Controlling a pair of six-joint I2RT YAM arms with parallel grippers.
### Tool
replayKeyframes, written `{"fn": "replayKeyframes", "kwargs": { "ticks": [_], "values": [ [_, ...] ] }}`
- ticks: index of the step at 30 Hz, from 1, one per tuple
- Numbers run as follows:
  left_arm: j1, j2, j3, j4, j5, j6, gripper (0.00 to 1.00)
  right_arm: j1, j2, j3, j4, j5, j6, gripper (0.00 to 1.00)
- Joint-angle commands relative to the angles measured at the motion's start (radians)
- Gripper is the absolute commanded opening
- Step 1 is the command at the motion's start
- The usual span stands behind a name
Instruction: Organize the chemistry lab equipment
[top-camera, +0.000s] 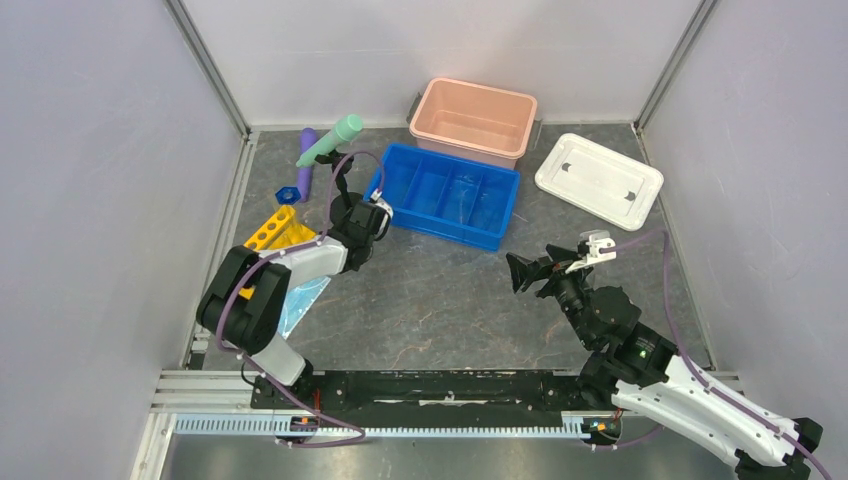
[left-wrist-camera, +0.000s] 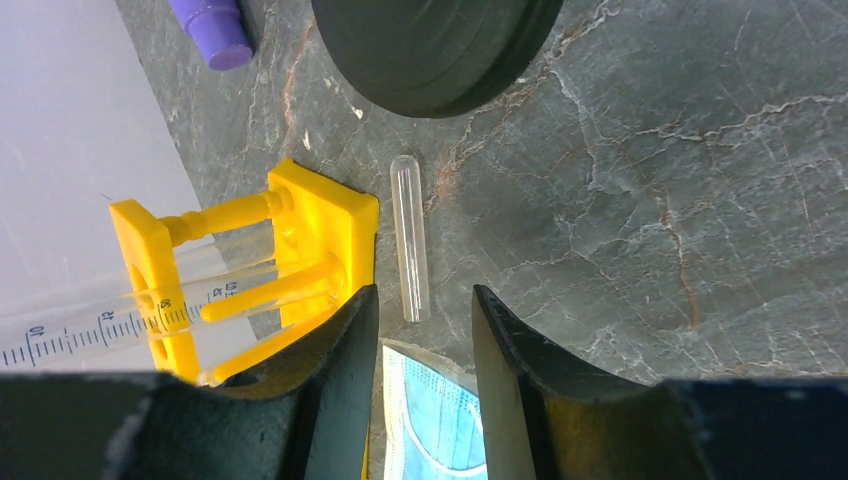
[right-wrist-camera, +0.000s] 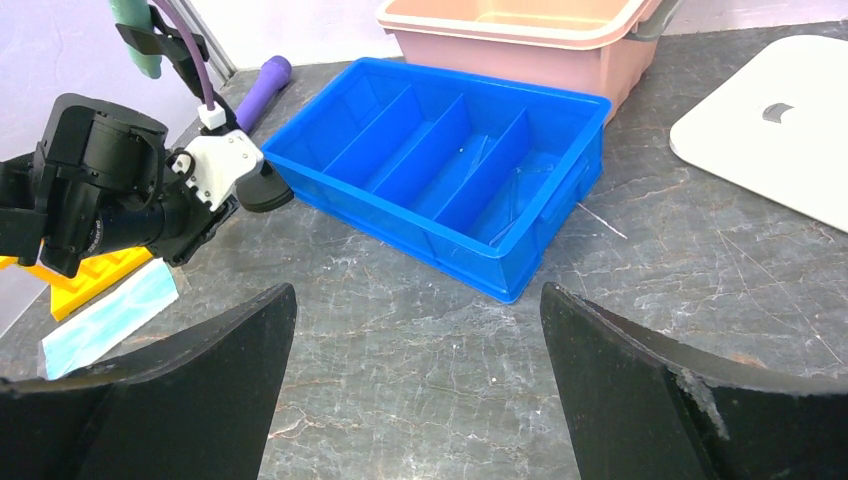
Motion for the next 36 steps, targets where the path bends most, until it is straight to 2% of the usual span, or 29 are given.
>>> {"fn": "replayKeyframes", "kwargs": {
  "ticks": [1, 7, 13, 31, 36],
  "values": [
    [0.019, 0.005, 0.007, 0.067, 0.004, 0.071, 0.46, -0.002, -0.009, -0.003, 0.008, 0.011, 0.007, 0.98],
    [0.058, 0.018, 0.014, 0.058, 0.04, 0.089, 0.45, -0.002, -0.011, -0.01, 0.007, 0.017, 0.016, 0.98],
    [0.094, 0.043, 0.026, 0.027, 0.083, 0.072, 0.4, -0.002, -0.004, -0.004, 0.007, 0.02, 0.015, 0.98],
    [0.144, 0.1, 0.063, 0.0, 0.139, 0.074, 0.38, -0.002, -0.012, -0.006, 0.004, 0.036, 0.006, 0.98],
    [0.149, 0.122, 0.091, -0.053, 0.179, 0.065, 0.35, -0.002, -0.008, -0.001, 0.005, 0.04, -0.002, 0.98]
  ]
}}
